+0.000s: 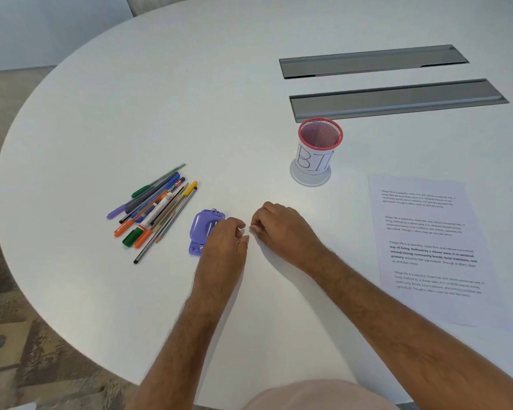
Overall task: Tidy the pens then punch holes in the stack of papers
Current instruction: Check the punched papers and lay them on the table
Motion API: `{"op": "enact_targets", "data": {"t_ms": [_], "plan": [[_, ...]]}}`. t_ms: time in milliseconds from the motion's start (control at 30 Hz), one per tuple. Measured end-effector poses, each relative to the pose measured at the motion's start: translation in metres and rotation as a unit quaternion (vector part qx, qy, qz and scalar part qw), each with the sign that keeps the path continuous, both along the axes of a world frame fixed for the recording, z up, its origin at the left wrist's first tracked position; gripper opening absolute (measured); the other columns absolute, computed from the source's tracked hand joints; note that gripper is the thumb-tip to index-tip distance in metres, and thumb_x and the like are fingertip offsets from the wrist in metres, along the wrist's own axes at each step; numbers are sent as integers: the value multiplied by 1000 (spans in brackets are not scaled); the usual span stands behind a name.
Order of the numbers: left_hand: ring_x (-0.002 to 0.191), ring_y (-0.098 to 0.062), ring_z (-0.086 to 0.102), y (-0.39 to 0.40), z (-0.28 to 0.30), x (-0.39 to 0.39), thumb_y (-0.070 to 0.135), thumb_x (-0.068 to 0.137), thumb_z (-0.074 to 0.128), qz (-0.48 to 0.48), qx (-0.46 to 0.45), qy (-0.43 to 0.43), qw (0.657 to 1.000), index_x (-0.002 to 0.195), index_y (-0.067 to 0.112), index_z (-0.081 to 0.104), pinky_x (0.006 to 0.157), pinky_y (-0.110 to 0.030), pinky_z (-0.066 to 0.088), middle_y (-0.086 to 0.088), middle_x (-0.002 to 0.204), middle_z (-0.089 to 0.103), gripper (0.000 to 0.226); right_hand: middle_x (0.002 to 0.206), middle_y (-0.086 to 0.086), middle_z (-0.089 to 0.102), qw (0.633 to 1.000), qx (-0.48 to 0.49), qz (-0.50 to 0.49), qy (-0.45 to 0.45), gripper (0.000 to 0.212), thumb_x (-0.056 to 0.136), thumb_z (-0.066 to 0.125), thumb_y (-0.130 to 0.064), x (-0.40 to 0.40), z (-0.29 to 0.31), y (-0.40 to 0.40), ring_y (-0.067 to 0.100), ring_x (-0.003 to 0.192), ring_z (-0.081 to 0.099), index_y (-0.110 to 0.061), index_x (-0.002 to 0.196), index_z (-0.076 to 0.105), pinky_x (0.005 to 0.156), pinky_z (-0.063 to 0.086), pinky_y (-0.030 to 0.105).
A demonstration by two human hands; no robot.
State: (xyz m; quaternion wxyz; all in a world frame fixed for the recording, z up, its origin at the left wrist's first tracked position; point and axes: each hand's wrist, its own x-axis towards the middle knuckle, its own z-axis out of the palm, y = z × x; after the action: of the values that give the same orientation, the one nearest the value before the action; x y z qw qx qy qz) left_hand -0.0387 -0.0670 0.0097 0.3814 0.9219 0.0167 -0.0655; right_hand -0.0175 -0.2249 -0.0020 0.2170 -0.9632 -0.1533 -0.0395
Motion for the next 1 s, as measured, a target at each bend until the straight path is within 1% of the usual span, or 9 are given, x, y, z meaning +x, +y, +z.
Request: {"op": "enact_targets", "data": {"t_ms": [100, 167, 267, 400, 567, 733, 833, 933, 1000], "plan": [[88, -14, 60, 0, 1, 0, 3, 101, 66, -1, -2, -3, 1000, 123, 1, 66, 74, -17, 45, -5, 100, 64, 22, 103, 9, 69, 998, 53, -9, 15, 15, 104, 60, -16, -2, 1, -7, 27, 89, 64, -4, 102, 69, 81, 49, 38], [87, -14, 60, 1, 2, 1, 3, 101, 66, -1, -6, -2, 1000, 123, 2, 66, 74, -18, 46, -6, 101, 66, 22, 102, 6, 65, 989, 135, -23, 51, 12, 106, 58, -14, -6, 3, -14, 18, 85, 59, -5, 102, 65, 78, 46, 27], [86, -13, 61, 3, 3, 1, 3, 102, 65, -5, -12, -8, 1000, 123, 4, 66, 68, -9, 45, -6, 105, 69, 21, 95, 2, 63, 950, 278, -61, 125, 10, 108, 56, -14, -11, 8, -24, 7, 75, 59, -8, 102, 61, 71, 45, 16], [82, -12, 62, 4, 1, 1, 2, 102, 65, 2, -30, -15, 999, 122, 4, 68, 67, -10, 47, -4, 100, 69, 20, 80, 0, 63, 896, 397, -117, 159, 10, 104, 59, -14, -12, 14, -45, 1, 60, 55, -14, 95, 64, 59, 48, 15], [77, -8, 64, 0, 0, 6, 3, 100, 68, -7, -49, -27, 998, 119, 9, 68, 66, -15, 53, -1, 98, 70, 20, 71, -2, 68, 880, 432, -157, 118, 8, 97, 72, -10, -9, 26, -73, 9, 55, 56, -10, 88, 71, 56, 49, 22], [72, 13, 62, -13, 6, 13, 4, 100, 67, -29, -71, -53, 996, 115, 13, 67, 59, -6, 49, 7, 94, 66, 17, 67, 4, 68, 880, 448, -151, 37, 9, 87, 75, 1, 3, 51, -99, 14, 48, 54, -3, 82, 68, 47, 48, 23], [73, 1, 65, -24, 14, 20, 8, 101, 67, -51, -73, -64, 994, 116, 15, 66, 58, -6, 48, 4, 99, 67, 16, 68, 5, 68, 894, 423, -150, 0, 7, 86, 74, 4, 17, 66, -114, 5, 46, 54, 3, 84, 67, 45, 46, 19], [82, -13, 68, -35, 24, 32, 10, 101, 66, -78, -70, -88, 991, 116, 16, 66, 66, -21, 54, 4, 103, 68, 16, 72, 17, 72, 909, 388, -151, -25, 10, 86, 75, 2, 32, 80, -127, 2, 48, 54, -1, 82, 67, 47, 47, 18], [80, -12, 66, -42, 31, 43, 9, 100, 66, -96, -70, -106, 987, 115, 15, 67, 68, -25, 56, 5, 101, 67, 16, 77, 19, 74, 915, 371, -155, -29, 12, 86, 77, 2, 45, 86, -134, 4, 50, 56, -1, 83, 65, 48, 48, 18]]}}
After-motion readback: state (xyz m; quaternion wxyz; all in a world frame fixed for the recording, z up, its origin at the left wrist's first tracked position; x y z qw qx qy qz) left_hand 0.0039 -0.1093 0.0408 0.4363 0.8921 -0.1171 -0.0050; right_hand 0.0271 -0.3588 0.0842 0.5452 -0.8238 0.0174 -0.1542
